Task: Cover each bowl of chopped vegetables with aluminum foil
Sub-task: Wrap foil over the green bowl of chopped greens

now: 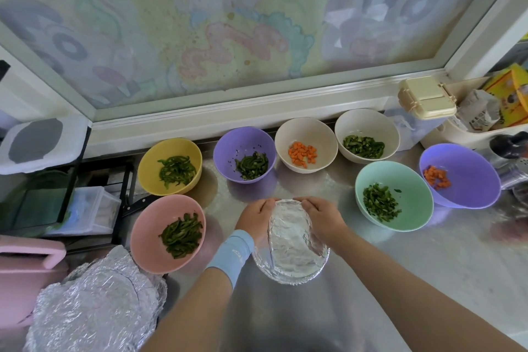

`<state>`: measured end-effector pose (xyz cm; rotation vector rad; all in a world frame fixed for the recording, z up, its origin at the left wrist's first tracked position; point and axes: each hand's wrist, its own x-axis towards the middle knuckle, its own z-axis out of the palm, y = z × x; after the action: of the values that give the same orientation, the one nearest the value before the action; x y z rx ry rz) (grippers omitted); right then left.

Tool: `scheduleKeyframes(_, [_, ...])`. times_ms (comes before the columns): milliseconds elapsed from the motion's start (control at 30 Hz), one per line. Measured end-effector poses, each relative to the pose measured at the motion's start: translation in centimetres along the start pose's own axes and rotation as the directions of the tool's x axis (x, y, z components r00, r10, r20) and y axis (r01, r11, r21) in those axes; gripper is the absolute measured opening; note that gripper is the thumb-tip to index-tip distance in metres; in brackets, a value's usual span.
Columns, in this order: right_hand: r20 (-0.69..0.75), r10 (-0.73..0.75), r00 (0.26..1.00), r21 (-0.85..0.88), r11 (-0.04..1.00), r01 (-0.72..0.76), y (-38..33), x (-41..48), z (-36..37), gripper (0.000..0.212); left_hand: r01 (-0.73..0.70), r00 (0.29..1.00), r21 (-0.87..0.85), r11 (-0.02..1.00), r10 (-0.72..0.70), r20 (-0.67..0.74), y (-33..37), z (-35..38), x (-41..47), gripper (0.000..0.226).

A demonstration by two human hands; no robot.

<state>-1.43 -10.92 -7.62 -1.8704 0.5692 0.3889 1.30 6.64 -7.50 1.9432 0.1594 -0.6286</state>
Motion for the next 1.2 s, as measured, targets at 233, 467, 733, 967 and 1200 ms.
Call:
scheduleKeyframes(233, [0.051,-0.011,0.999,0.104,0.995,0.005,-0.2,0.1,-0.2,0.026,0.048,0.999,-0.094,0.994,-0.045,0.030,-0.6,-0.2,0.4,0.031])
scheduleKeyframes(467, [0.128,-0.016,0.992,0.118,0.993,0.000,-0.1,0.1,0.4,0.026,0.096,0.995,-0.198,0.975,-0.100,-0.009,-1.3,-0.5,-0.8,0.032])
scheduleKeyframes(733, [-0.006,-0.084,0.996,-0.023,0.996,0.084,-0.3,-1.0,-0.9,0.028,-0.055,0.997,-0.055,0.997,0.052,-0.056,-0.4,-1.6,-1.7,0.029])
scheduleKeyframes(967, [-0.294,0.080,0.952,0.111,0.993,-0.049,2.0,-6.2,0.6,0.035,-0.207,0.978,0.208,0.956,0.204,0.036,0.6,0.2,-1.3,0.028])
scheduleKeyframes(1200, [-0.137,0.172,0.976,0.250,0.959,-0.134,0.5,-5.1,1.7,0.033,-0.023,0.986,-0.041,0.999,0.016,-0.164,-0.5,-0.1,-3.0,0.031])
